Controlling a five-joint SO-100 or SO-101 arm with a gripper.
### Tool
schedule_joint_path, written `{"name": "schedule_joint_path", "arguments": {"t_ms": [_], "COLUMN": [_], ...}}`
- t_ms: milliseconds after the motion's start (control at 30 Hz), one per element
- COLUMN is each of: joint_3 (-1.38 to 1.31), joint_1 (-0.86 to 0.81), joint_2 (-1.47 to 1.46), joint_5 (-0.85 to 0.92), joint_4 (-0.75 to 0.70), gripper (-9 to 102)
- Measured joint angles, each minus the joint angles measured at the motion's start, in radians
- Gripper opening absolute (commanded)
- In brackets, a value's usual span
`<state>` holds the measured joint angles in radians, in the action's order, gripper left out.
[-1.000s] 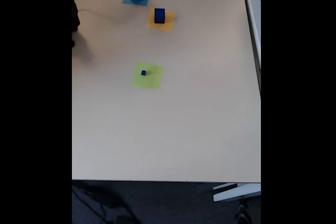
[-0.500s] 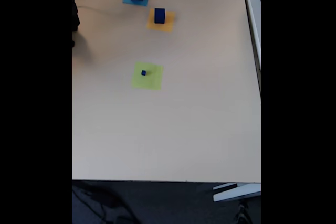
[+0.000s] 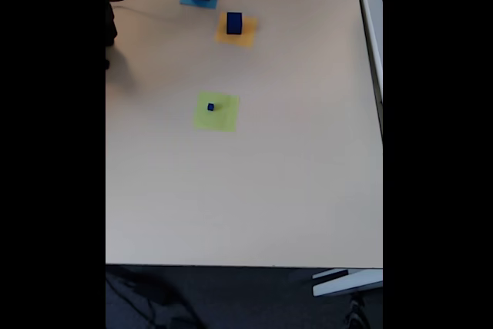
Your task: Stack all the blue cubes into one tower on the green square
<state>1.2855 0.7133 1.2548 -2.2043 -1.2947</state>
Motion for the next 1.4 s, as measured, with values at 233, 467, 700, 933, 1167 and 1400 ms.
{"name": "schedule_joint_path", "arguments": {"t_ms": [233,467,700,933,1167,1400], "joint_3": [0.0,0.0,0.0,0.0,0.0,-0.046], "joint_1": [0.0,-0.008,-0.014,-0.025,-0.028,-0.04], "joint_2": [0.0,0.0,0.0,0.0,0.0,0.0], "joint_5": [0.0,0.009,0.025,0.025,0.028,0.06], "joint_4": [-0.009,-0.018,-0.026,-0.035,-0.038,-0.091], "gripper": [17,13,10,7,7,6]}}
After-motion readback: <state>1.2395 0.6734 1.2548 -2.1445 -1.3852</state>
